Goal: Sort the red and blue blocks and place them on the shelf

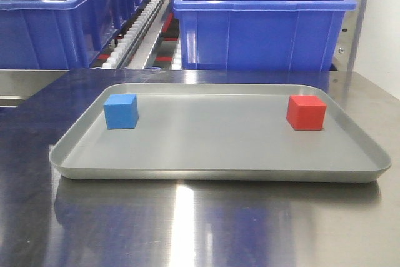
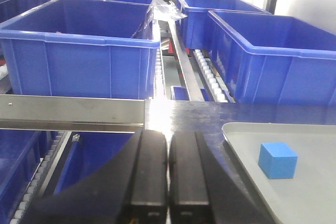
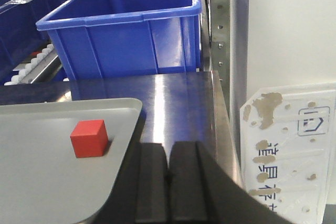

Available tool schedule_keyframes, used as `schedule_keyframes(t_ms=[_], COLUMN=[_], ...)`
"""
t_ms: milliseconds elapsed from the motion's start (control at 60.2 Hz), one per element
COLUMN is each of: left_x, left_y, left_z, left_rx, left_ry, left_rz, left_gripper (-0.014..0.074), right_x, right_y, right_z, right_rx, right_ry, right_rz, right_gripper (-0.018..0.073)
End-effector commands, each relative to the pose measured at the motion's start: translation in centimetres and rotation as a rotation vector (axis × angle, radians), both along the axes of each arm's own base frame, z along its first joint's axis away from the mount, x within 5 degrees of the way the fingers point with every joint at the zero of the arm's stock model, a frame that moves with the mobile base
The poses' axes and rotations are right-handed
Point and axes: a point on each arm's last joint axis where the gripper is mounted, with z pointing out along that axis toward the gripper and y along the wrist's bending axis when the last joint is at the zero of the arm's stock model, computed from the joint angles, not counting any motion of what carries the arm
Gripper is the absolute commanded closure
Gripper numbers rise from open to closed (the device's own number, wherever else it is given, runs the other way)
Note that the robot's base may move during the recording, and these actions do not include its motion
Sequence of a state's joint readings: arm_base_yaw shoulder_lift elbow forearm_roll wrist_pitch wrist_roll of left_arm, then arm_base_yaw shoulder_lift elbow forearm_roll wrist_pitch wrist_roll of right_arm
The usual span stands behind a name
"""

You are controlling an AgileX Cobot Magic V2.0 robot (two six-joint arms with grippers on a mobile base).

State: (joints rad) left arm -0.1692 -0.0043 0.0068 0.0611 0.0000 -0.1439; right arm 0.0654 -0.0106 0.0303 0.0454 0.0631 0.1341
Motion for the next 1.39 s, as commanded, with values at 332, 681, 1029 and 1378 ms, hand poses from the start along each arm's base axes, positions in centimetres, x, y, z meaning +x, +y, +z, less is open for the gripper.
schedule_keyframes(t_ms=[332, 681, 1029, 1378], left_x=[-0.1, -0.1, -0.1, -0.1], left_y=[0.0, 0.0, 0.0, 0.0], left_z=[-0.3, -0.3, -0.3, -0.3], left_rx=[-0.022, -0.022, -0.022, -0.022], left_ry=[-0.071, -0.071, -0.071, -0.071], left_rz=[-0.006, -0.006, -0.006, -0.006], left_gripper=[0.0460, 0.0460, 0.0460, 0.0460], right_x=[8.6, 19.2, 21.1, 22.4], right_y=[0.6, 1.9, 6.1, 8.3], right_z=[9.9, 11.9, 12.3, 9.8], right_rx=[0.004, 0.021, -0.042, -0.075], right_ry=[0.221, 0.690, 0.762, 0.834], right_rz=[-0.002, 0.037, 0.182, 0.237], right_gripper=[0.0493, 0.0284, -0.0054, -0.0054])
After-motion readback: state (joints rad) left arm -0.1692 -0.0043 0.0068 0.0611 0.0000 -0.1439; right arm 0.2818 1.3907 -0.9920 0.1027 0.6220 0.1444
